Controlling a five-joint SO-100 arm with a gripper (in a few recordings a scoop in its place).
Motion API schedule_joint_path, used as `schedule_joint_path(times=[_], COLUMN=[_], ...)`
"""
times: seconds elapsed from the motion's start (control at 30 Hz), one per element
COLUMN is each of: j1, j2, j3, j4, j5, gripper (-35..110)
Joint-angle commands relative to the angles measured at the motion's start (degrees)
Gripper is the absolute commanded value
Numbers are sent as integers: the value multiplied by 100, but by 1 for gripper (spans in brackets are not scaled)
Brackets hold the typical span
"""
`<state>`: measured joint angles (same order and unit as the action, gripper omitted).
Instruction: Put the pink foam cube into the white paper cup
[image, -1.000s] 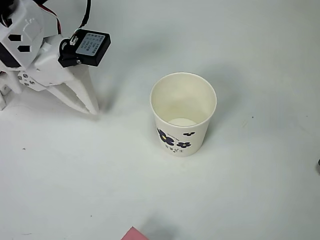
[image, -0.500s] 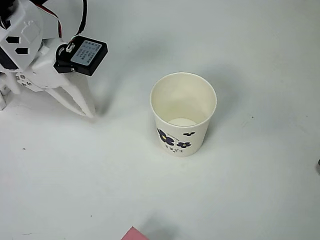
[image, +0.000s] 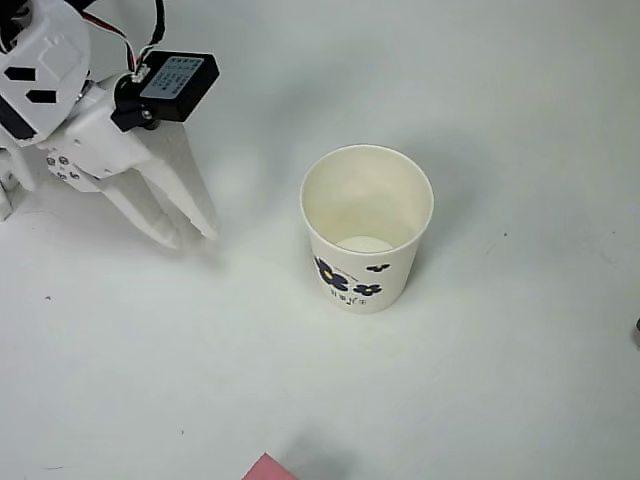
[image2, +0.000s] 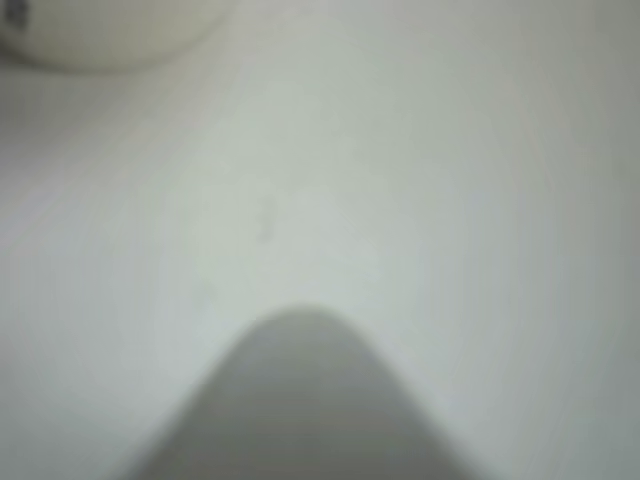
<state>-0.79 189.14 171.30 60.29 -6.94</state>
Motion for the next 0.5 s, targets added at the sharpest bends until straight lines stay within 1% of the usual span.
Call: schedule_joint_path(times=[0.0, 0.17, 0.27, 0.37, 0.47], j1=[149, 211, 316, 466, 624], j2=[-193, -879, -2285, -3920, -5045], j3=[-826, -1195, -2013, -3349, -4377], j4=[-123, -589, -615, -580, -580], j5=[-97, -211, -316, -466, -686], gripper=[27, 27, 29, 31, 31])
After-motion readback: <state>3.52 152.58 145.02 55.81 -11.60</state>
